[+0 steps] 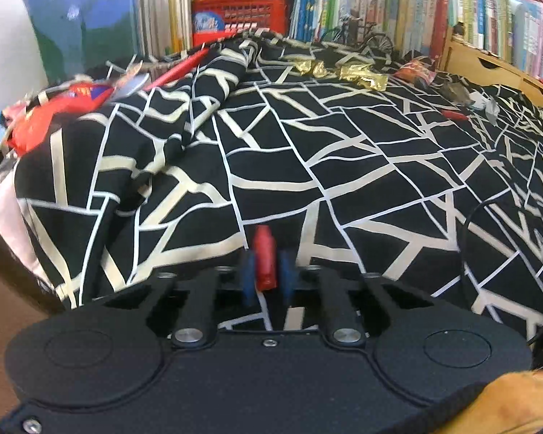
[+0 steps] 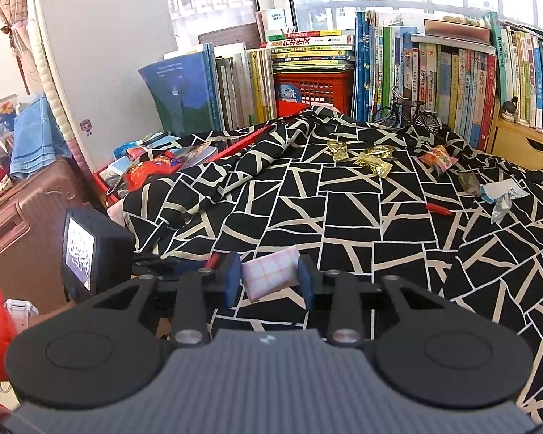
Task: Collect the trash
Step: 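Carry the red crayon in the left tool and pink packet in the right toward the bin, then open the left tool over the bin while the right tool releases the pink packet into it, then move both open tools back over the bed toward the remaining litter, then grasp a gold candy wrapper with the left tool while the right tool grasps a red crayon, then lift the gold wrapper and red crayon and carry both toward the bin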
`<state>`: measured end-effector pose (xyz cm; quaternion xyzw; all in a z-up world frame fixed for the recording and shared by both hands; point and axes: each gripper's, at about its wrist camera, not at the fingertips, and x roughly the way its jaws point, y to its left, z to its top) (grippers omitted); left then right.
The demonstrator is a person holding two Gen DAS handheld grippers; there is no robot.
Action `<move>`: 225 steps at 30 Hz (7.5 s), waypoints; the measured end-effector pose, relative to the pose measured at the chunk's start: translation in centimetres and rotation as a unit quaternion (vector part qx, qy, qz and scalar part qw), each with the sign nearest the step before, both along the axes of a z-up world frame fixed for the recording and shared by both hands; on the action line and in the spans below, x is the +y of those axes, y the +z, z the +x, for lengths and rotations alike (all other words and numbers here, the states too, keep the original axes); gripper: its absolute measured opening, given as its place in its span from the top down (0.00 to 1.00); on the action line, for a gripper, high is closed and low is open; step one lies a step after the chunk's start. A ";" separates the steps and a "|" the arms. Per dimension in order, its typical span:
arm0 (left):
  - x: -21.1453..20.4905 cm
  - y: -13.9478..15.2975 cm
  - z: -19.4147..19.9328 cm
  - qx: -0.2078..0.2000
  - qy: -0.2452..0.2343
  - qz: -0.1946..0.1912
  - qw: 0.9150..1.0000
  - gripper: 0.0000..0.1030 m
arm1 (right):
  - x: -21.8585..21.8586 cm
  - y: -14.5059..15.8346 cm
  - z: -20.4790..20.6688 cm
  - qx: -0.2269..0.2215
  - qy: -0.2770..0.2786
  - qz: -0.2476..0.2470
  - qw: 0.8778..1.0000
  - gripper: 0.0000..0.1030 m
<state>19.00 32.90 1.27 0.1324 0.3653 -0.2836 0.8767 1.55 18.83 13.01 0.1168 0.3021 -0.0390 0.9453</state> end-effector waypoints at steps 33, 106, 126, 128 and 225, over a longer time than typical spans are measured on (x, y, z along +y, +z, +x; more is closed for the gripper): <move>10.8 6.3 -6.2 -0.047 0.017 -0.043 0.998 0.91 | 6.7 -0.9 0.3 -0.011 0.043 0.029 0.999 0.62; 24.5 3.7 -7.7 0.092 0.106 -0.033 0.990 0.38 | 14.4 -5.5 0.3 0.052 -0.036 0.026 0.998 0.00; 13.3 27.1 -6.5 -0.005 -0.123 -0.173 0.977 0.33 | 4.5 13.9 -5.3 -0.139 -0.084 0.017 0.987 0.00; 11.6 29.4 -5.5 -0.012 -0.129 -0.200 0.971 0.33 | 2.5 16.3 -5.6 -0.162 -0.090 0.014 0.982 0.00; -30.8 4.2 12.2 -0.028 -0.147 -0.018 0.989 0.53 | -22.9 -9.7 11.5 0.022 -0.062 -0.045 0.997 0.87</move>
